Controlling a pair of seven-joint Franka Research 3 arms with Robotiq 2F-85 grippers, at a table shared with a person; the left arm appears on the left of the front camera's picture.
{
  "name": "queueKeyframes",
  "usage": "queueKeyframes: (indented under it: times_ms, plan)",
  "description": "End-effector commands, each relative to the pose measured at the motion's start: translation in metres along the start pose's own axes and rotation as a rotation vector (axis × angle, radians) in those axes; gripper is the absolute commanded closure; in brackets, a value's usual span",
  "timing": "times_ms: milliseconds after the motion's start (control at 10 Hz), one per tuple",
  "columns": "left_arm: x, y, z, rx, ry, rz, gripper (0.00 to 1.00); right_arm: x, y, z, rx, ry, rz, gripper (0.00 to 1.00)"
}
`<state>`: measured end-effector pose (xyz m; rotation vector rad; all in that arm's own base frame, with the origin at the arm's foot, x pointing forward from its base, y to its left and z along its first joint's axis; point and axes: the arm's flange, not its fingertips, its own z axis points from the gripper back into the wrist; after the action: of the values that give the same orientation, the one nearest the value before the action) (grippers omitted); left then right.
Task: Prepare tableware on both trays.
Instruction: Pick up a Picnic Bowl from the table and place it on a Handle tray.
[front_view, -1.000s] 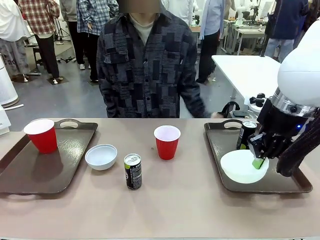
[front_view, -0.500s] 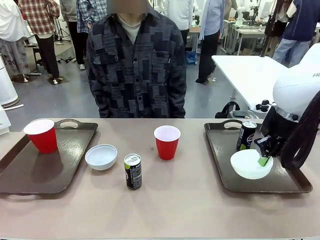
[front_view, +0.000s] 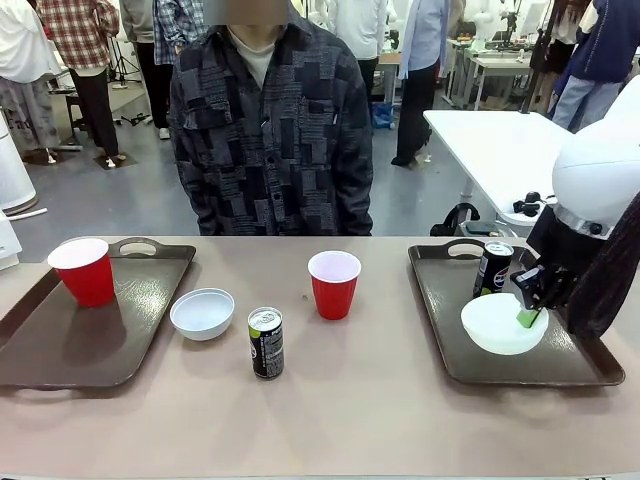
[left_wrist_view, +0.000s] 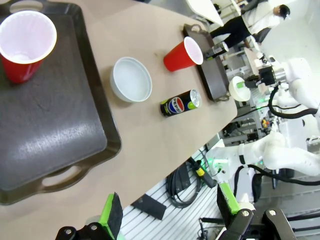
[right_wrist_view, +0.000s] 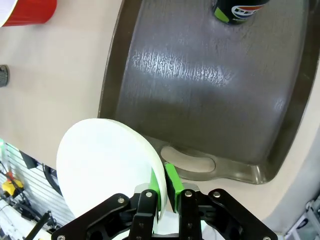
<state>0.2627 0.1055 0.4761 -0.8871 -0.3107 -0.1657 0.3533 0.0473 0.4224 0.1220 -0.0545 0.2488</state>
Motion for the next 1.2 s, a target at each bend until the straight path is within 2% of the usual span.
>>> queueKeyframes:
  times_ms: [0, 300, 900, 1000, 1100]
  plan:
    - [-0.001, 0.0, 0.001, -0.015, -0.006, -0.006, 0.0, 0.011, -0.01, -0.021, -0.027, -0.017, 0.026, 0.93]
    - [-0.001, 0.0, 0.001, -0.015, -0.006, -0.006, 0.0, 0.026, -0.03, -0.05, -0.108, -0.094, 0.028, 0.93]
    - [-0.001, 0.0, 0.001, -0.015, -0.006, -0.006, 0.0, 0.036, -0.049, -0.086, -0.087, -0.046, 0.022, 0.93]
    - [-0.001, 0.0, 0.001, -0.015, -0.006, -0.006, 0.0, 0.035, -0.049, -0.086, -0.081, -0.039, 0.014, 0.41]
    - [-0.001, 0.0, 0.001, -0.015, -0.006, -0.006, 0.0, 0.032, -0.047, -0.079, -0.085, -0.041, 0.007, 0.33]
